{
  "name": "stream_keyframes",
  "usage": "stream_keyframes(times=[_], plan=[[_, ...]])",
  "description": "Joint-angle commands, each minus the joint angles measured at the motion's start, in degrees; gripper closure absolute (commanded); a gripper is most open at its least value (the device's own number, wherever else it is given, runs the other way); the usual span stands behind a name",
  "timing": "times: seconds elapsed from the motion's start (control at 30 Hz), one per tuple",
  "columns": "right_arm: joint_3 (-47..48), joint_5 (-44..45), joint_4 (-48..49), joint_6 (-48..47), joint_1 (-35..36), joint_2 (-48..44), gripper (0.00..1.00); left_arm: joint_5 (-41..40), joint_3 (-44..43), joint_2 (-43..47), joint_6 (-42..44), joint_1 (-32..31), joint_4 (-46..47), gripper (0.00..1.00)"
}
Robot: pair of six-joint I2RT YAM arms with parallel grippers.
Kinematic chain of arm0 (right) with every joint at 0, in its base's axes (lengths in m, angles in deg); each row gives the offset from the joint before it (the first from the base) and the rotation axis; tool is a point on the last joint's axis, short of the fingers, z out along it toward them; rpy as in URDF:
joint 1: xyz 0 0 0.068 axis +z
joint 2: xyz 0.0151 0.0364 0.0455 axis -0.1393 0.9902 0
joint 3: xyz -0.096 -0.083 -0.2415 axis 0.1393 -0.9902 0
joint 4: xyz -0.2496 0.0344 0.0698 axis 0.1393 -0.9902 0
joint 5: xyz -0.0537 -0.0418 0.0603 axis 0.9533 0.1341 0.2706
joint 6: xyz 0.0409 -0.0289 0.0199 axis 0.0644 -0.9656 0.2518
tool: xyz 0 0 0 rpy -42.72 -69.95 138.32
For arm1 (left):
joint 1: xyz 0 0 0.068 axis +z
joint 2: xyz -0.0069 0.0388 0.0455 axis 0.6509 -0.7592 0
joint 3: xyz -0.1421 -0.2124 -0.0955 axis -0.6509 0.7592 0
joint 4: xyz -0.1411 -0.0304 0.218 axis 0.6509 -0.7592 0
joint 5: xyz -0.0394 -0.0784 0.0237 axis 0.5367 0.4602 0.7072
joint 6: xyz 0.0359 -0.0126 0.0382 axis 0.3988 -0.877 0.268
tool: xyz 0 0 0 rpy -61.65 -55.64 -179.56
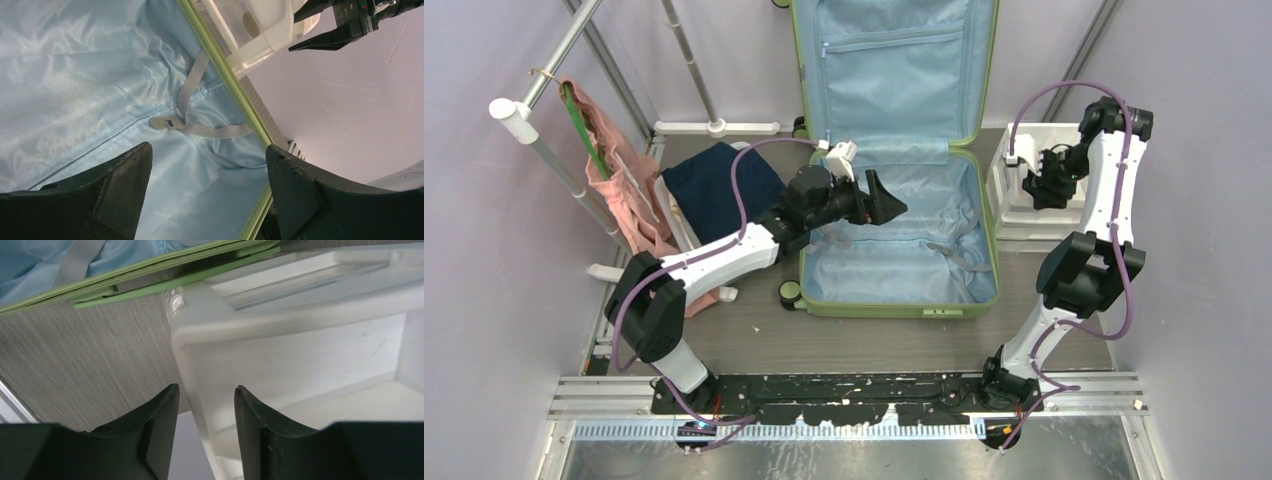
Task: Open, take out, and arrange the luggage
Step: Pick up the storage box at the center of the board.
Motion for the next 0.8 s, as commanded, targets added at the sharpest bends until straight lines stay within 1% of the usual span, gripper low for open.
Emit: stream_keyframes(times=[0.0, 0.13, 0.17, 0.2, 0.23, 0.3, 0.4, 0.5, 0.63, 0.77], plan=[[1.0, 0.9, -8.0, -2.1, 1.0, 1.1, 0.55, 1.1, -1.7, 3.2, -0.2, 0.2, -1.0, 0.17], [0.9, 0.4, -8.0, -2.2, 1.6, 1.2, 0.83, 0.2, -1.9, 4.1, -0.3, 0.2, -2.9, 0.17], [1.3, 0.5, -8.0, -2.1, 1.6, 1.1, 0.92, 0.1, -2.1, 4.2, -0.4, 0.2, -3.1, 0.17], [1.9, 0.4, -8.0, -1.7, 1.6, 1.0, 0.98, 0.1, -2.2, 4.2, -0.7, 0.1, -3.4, 0.17], [3.1, 0.2, -8.0, -0.9, 1.6, 1.1, 0.99, 0.1, -2.4, 4.1, -1.1, 0.2, -3.6, 0.17], [6.9, -0.8, -7.3, 3.6, 1.6, 1.8, 0.99, 0.2, -2.7, 3.9, -1.8, 0.1, -3.6, 0.17], [13.8, -2.5, -3.5, 14.6, 1.8, 3.4, 0.99, 0.5, -3.7, 3.4, -2.7, 0.1, -3.7, 0.17], [18.1, -2.9, 0.0, 23.6, 2.5, 4.5, 0.99, 1.0, -5.0, 2.4, -3.6, 0.1, -3.7, 0.17], [18.3, -0.1, 7.4, 37.1, 4.9, 4.3, 0.99, 2.5, -6.9, 0.4, -5.8, 0.1, -2.5, 0.17], [19.0, 3.4, 13.0, 49.7, 6.9, 3.9, 0.99, 4.4, -8.0, -3.2, -11.7, 0.1, 2.8, 0.17]])
